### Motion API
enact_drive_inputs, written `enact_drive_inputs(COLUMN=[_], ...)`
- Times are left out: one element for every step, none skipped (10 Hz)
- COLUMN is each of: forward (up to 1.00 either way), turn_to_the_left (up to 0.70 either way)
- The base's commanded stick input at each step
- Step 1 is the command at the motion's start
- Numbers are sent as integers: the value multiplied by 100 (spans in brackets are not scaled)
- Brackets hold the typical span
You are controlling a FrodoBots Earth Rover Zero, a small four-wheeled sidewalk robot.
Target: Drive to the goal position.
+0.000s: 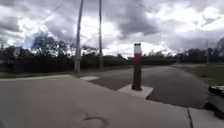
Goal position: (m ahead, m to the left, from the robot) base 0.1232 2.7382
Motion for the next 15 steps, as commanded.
enact_drive_inputs(forward=[-30,-42,-53,-59,-59,-59,-59,-59,-59,-58,-57,-56,-56,-55,-54], turn_to_the_left=[13,21,31,48,50,52,54,56,57,56,55,54,54,53,52])
